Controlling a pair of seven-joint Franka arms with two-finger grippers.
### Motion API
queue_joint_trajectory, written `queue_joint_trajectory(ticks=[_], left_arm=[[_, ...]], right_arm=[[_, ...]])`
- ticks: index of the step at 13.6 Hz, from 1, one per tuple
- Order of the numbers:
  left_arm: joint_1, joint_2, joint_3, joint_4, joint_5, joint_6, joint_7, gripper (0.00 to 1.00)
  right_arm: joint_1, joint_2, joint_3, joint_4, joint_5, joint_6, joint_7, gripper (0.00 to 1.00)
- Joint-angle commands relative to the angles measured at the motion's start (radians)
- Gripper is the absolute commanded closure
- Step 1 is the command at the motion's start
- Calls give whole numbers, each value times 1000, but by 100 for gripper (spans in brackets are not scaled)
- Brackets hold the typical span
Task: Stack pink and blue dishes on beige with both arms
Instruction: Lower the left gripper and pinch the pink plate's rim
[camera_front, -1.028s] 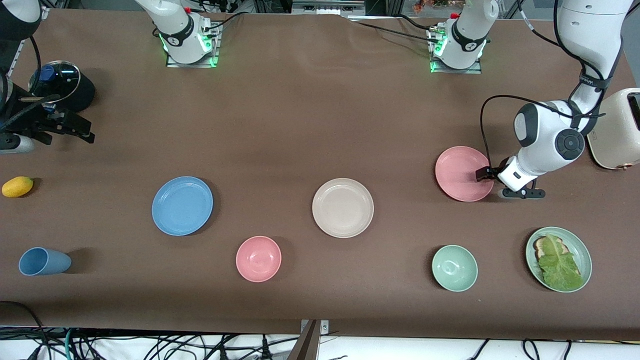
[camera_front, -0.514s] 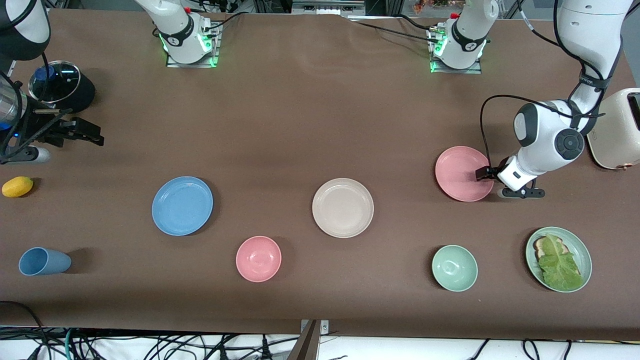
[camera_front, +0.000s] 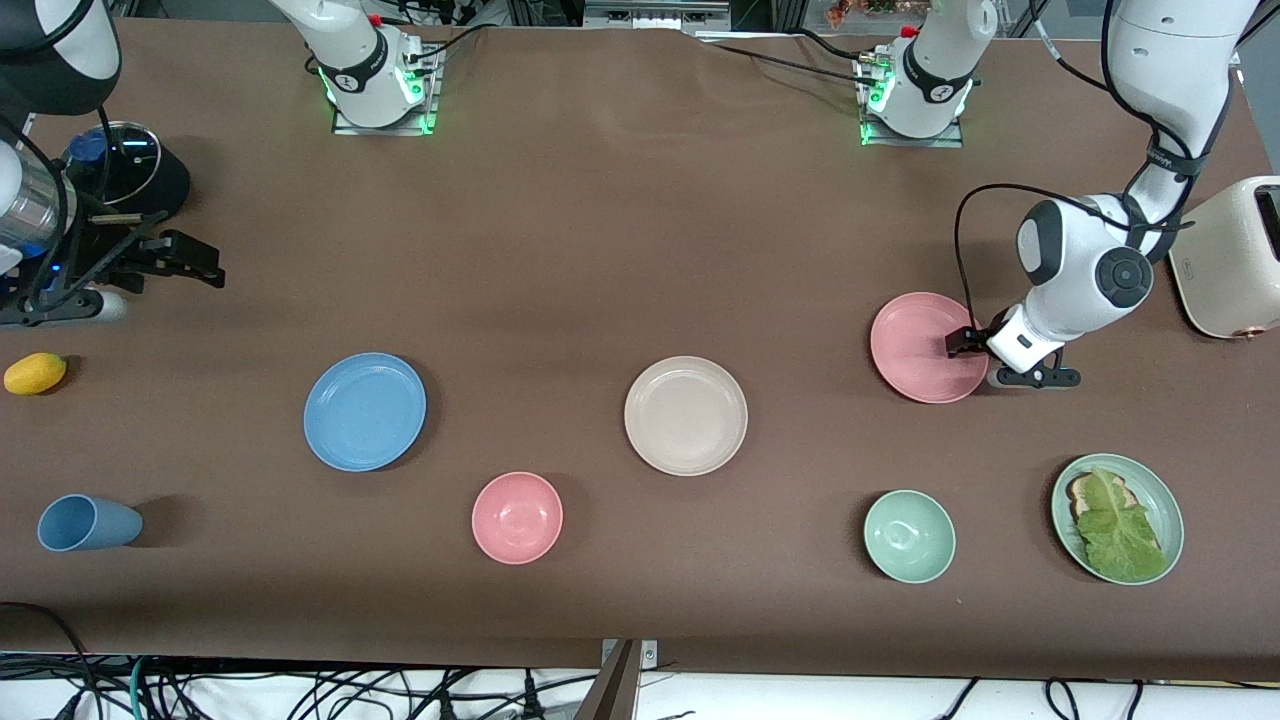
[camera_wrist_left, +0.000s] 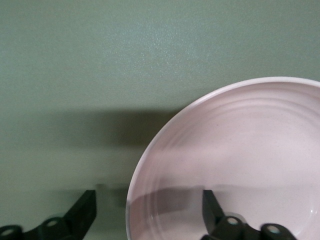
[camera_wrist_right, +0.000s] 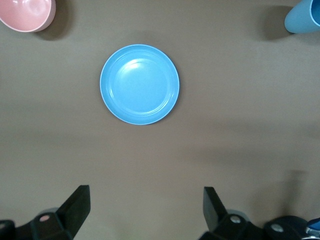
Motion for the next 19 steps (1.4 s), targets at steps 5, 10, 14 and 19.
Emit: queue_joint_trajectory(ticks=[5,10,14,19], left_arm=[[4,-32,-2,-16,1,-28,16,100],[6,-36,-2,-13,1,-34,17,100],[0,-43,-4,-12,1,-35,16,100],[-6,-61,-7,74,-8,-195,11,100]], right_arm=[[-6,-75,-2,2,16,-95,3,0],[-6,-79,-3,-3,17,-94,3,0],[-7,-79,-5,-5,22,-97,3,0],[-7,-77,-6,-20,22,-83,1,0]])
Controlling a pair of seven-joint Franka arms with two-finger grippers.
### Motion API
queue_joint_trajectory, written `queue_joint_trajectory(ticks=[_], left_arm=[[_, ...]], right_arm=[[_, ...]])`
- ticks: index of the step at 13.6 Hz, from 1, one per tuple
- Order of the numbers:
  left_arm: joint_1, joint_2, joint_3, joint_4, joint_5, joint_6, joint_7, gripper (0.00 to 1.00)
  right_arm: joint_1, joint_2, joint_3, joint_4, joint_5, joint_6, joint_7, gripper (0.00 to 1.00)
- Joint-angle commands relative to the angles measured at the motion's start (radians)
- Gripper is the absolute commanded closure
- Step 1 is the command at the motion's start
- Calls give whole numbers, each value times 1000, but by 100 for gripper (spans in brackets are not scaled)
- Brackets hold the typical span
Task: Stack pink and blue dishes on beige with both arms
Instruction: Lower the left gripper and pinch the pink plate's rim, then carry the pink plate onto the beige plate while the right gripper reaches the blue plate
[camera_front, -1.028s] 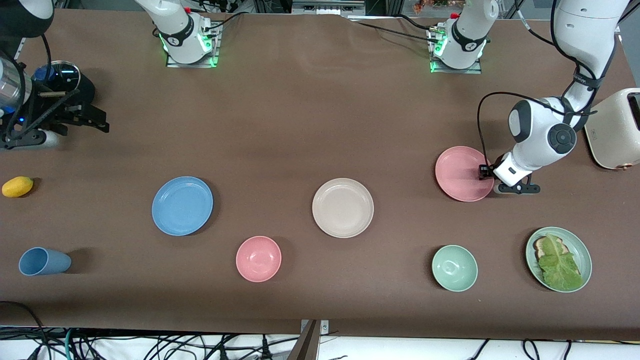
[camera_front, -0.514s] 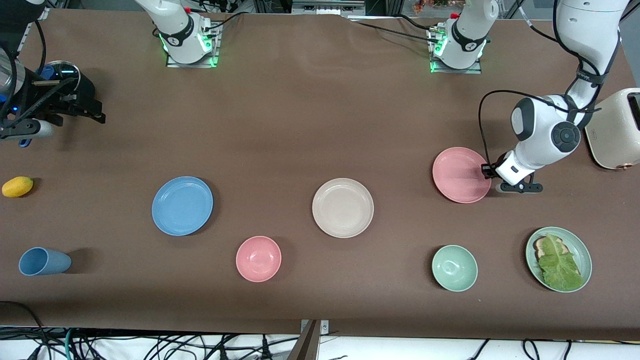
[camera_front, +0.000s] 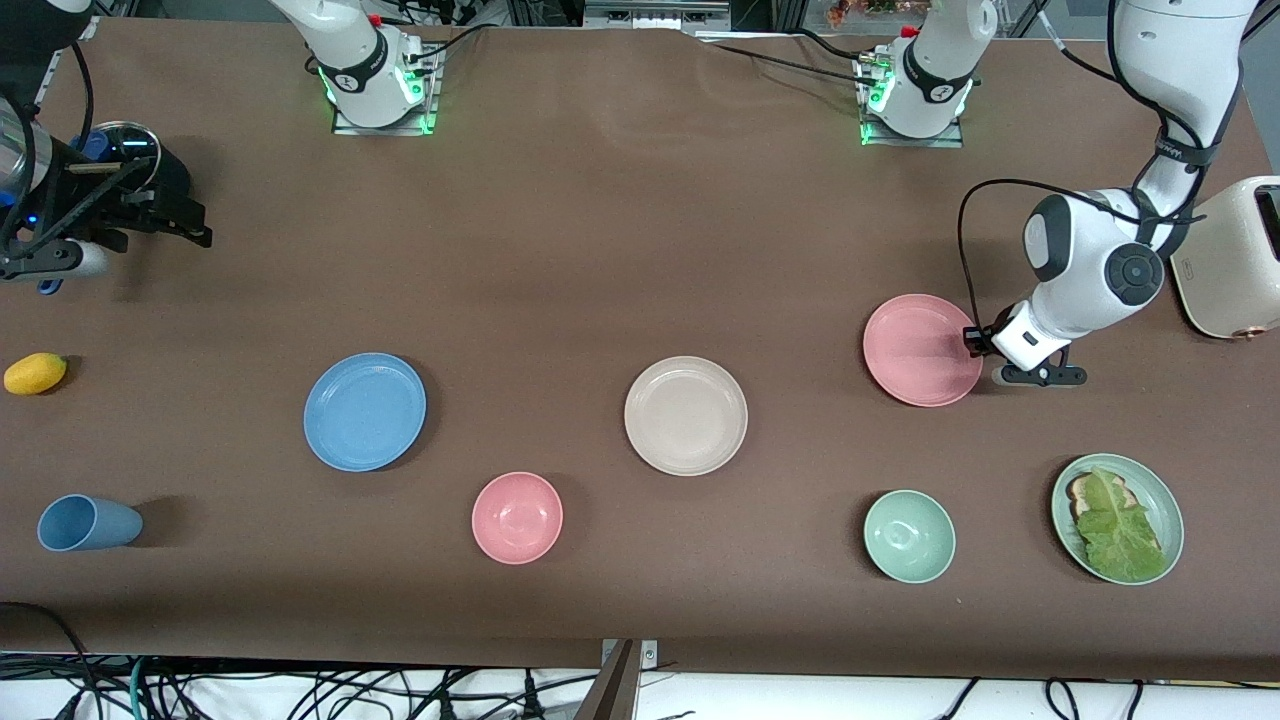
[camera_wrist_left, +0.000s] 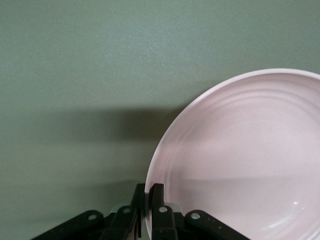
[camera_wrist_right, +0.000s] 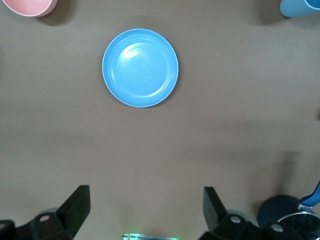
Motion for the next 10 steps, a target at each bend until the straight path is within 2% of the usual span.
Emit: queue_joint_trajectory(ticks=[1,6,10], left_arm=[[-4,-21,-5,72,-9,-137,7,100],[-30,-47,-11,183,-9,-320,-18,100],[-67,-55,-24,226,-20,-390,-90,100]], right_arm=[[-6,-10,-1,-14,20,1,0,0],[-6,4,-2,-46,20,52,-8,0],[-8,16,-16,-112,21,140,-13,0]])
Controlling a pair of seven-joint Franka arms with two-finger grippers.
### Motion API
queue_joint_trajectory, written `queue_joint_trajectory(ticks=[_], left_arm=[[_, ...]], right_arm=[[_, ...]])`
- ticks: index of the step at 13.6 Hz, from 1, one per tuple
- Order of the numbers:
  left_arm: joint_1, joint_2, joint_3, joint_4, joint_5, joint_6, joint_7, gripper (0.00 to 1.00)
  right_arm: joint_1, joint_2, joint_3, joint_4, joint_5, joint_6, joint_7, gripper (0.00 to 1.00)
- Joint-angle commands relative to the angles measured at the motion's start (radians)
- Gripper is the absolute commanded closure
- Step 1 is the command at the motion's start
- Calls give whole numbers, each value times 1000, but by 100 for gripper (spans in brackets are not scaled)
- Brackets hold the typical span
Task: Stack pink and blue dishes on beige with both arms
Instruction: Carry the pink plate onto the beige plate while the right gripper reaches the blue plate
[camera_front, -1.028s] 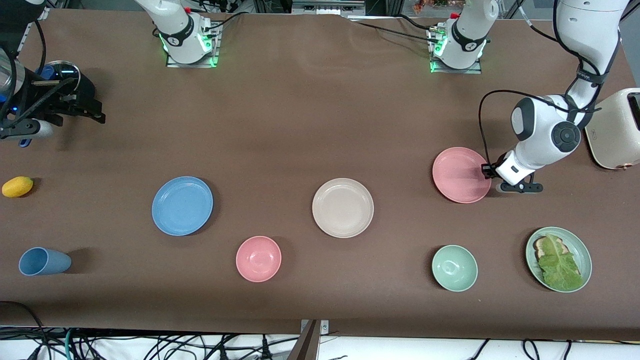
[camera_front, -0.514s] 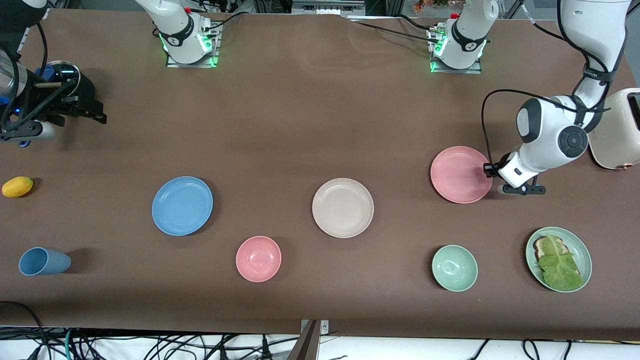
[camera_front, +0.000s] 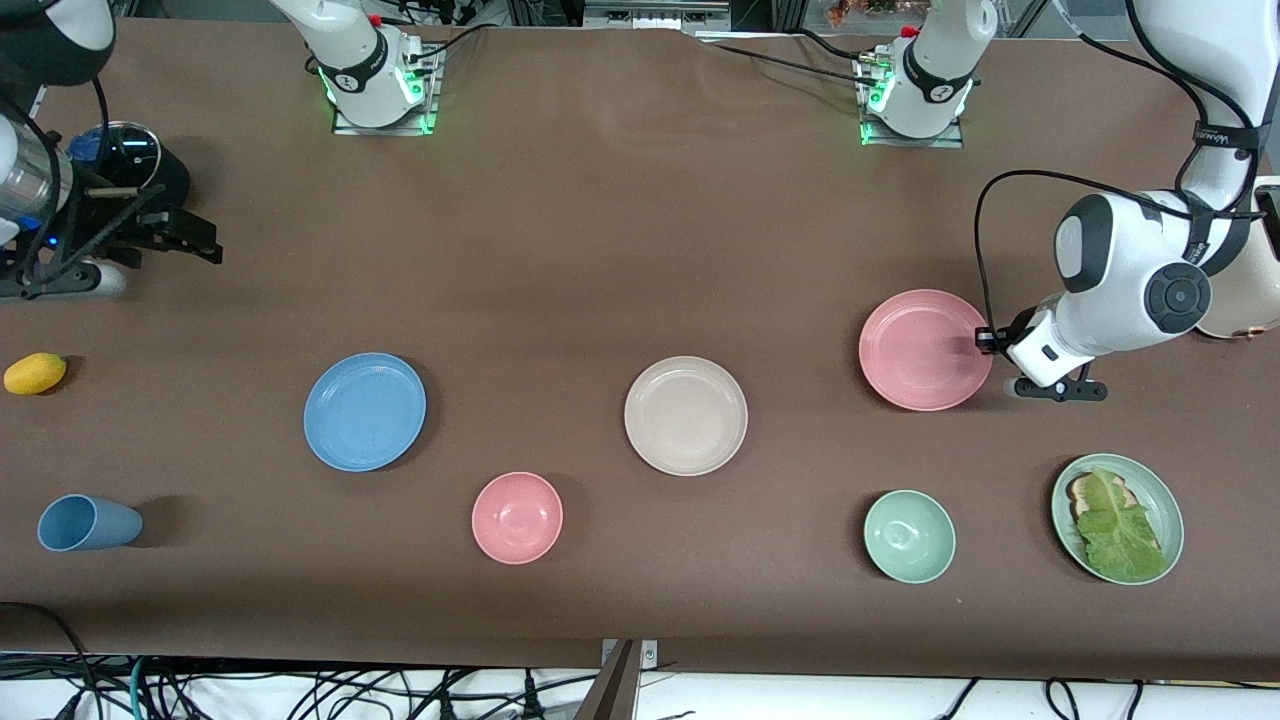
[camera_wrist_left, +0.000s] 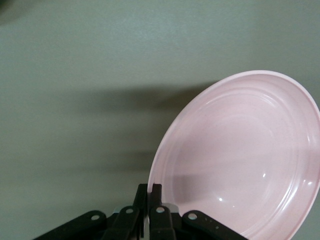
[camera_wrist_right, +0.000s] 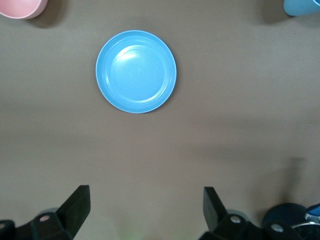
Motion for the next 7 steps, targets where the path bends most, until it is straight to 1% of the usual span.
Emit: queue_joint_trajectory(ticks=[1,4,6,7], left_arm=[[-25,-13,-41,34,-43,-43,-71,100],[-31,-13,-130,73,-49,-49,-215,100],[-51,-1,-179,110,-49,-53,-333,100],[-71,4,-190,130,-49,-53,-393,100]], right_arm=[[-7,-2,-2,-53,21,67,-12,0],[-5,15,-2,-90,21,129,-12,0],[-7,37,-4,-123,21,184,-12,0],[-7,59,-4,-130,21,212,-13,0]])
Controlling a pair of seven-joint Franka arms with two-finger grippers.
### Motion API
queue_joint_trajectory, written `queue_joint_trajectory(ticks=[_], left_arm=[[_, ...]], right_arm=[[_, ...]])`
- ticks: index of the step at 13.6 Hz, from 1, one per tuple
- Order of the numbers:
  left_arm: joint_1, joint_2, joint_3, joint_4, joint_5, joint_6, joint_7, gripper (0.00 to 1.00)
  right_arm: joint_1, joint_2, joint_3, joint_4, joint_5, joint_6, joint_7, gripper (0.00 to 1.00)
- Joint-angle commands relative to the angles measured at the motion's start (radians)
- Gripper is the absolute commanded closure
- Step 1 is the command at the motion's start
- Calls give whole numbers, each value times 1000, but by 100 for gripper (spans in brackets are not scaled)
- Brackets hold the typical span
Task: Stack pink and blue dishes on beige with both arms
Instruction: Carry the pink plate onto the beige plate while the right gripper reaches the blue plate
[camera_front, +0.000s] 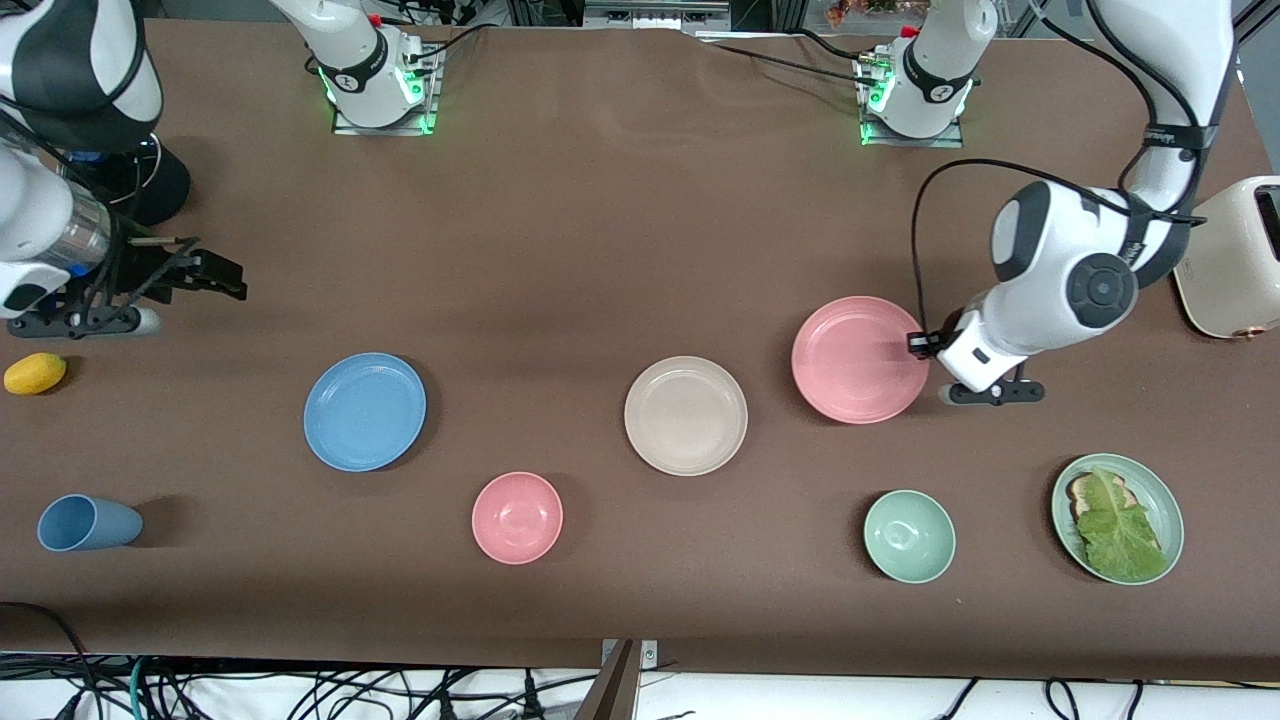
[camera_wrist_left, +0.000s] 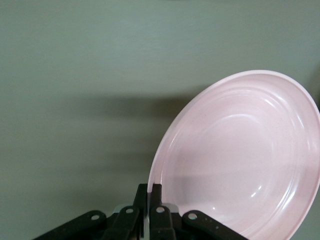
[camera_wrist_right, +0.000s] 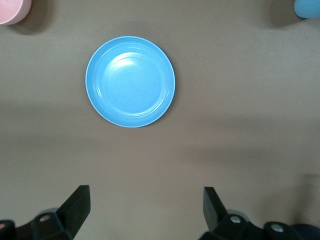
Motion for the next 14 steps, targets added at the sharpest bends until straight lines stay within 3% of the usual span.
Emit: queue_joint_trajectory(ticks=[1,5,12,14], left_arm=[[-57,13,-23,57,-16,-30,-152,100],[-189,94,-21,148,-16,-24,-375,100],[-307,251,-21,307,-19,-20,-584,100],[-322,288,-21,348,-18,-9,-616,100]], right_arm=[[-6,45,0,-35,20,78,-13,0],[-16,188,0,-30,19,239,-76,0],[-29,429,0,-23,16,584,-79,0],[-29,469,1,-24,19,615,-78,0]])
